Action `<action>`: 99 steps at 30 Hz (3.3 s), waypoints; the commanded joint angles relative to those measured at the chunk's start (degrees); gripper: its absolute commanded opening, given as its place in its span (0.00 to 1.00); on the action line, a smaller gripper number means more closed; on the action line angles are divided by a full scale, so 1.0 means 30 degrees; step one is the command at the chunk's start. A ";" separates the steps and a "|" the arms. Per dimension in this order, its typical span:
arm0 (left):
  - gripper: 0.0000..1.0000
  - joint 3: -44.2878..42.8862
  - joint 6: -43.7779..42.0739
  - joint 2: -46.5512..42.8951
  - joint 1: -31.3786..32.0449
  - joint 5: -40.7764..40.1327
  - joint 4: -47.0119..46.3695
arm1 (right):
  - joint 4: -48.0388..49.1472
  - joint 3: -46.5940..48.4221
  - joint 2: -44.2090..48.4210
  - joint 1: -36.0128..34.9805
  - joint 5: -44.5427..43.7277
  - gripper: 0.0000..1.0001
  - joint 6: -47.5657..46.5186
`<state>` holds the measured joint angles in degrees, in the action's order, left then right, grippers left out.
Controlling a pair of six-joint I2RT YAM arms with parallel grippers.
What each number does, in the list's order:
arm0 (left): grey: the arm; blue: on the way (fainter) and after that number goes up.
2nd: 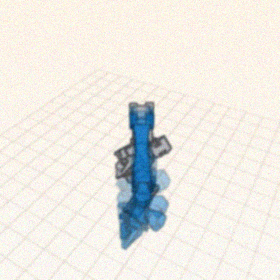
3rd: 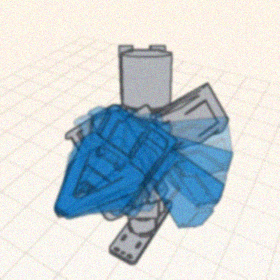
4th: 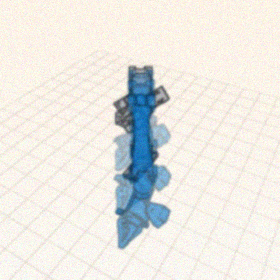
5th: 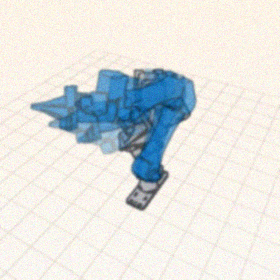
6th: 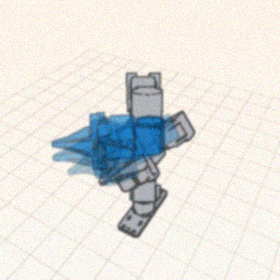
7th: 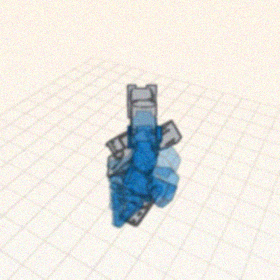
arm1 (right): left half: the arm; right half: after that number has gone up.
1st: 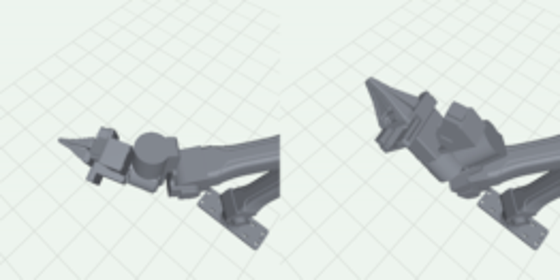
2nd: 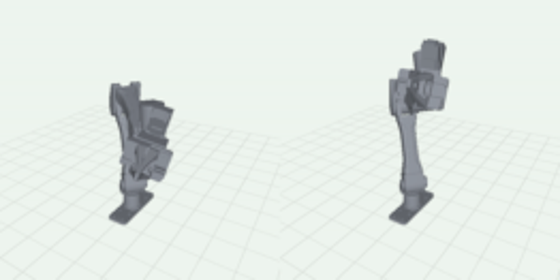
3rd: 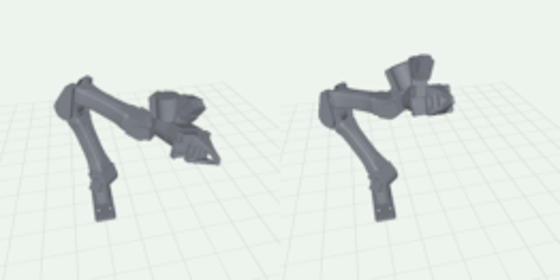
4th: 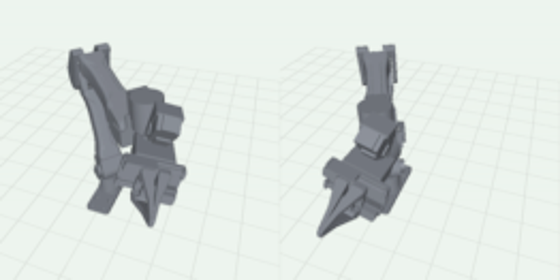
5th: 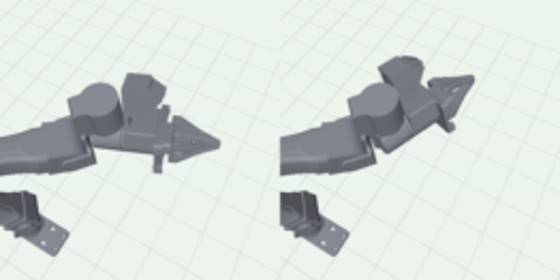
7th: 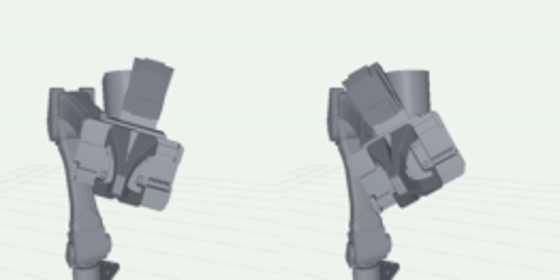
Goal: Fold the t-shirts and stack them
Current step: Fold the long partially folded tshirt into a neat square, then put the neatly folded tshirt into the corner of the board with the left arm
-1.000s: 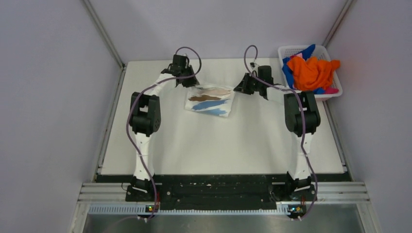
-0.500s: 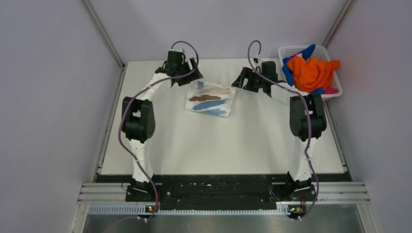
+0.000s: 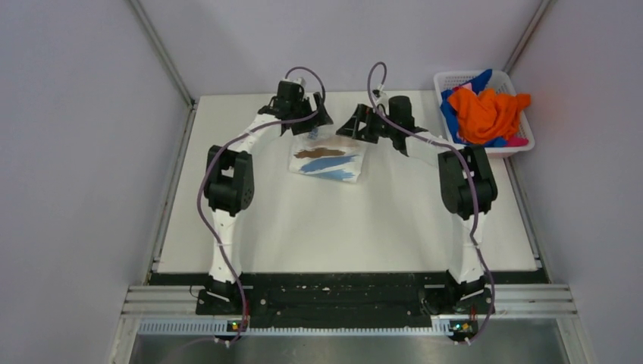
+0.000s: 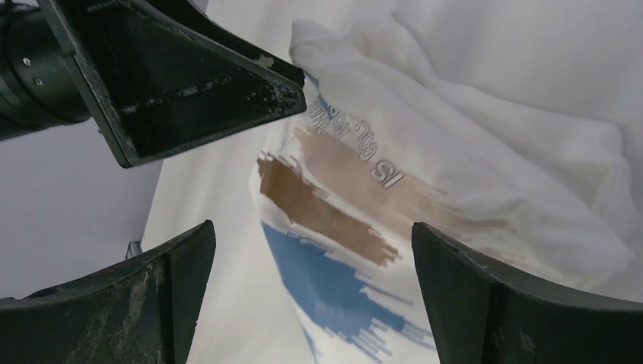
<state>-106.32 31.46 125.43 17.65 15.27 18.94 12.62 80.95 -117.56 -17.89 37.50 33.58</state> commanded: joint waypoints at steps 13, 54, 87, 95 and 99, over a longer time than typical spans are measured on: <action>0.94 -0.5639 0.2776 0.5740 -0.0556 -0.2652 0.2337 | -0.1863 0.7077 -0.8257 0.0671 -0.1533 0.99 0.0186; 0.95 1.5350 0.3569 -1.0436 0.1666 0.0960 -0.3238 | 0.6582 -1.1772 0.6815 -0.3231 -0.0449 0.99 0.3587; 0.74 1.4323 0.1663 -0.8960 0.1405 -0.6215 0.0678 | 0.0045 -1.6260 1.9774 0.0104 -1.0512 0.99 0.1684; 0.35 1.1738 0.1112 -0.5785 0.1407 -0.6287 0.0662 | -0.1489 -1.6565 2.2122 0.0122 -1.2439 0.99 0.1132; 0.00 0.9781 -0.0225 -0.4929 0.1211 -0.8693 0.2069 | -0.2053 -1.6377 2.2127 0.0107 -1.2440 0.99 0.0739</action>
<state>-71.29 35.31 108.62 21.96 -2.74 22.17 8.34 30.74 -51.96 -17.50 2.35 37.85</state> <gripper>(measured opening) 0.041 0.986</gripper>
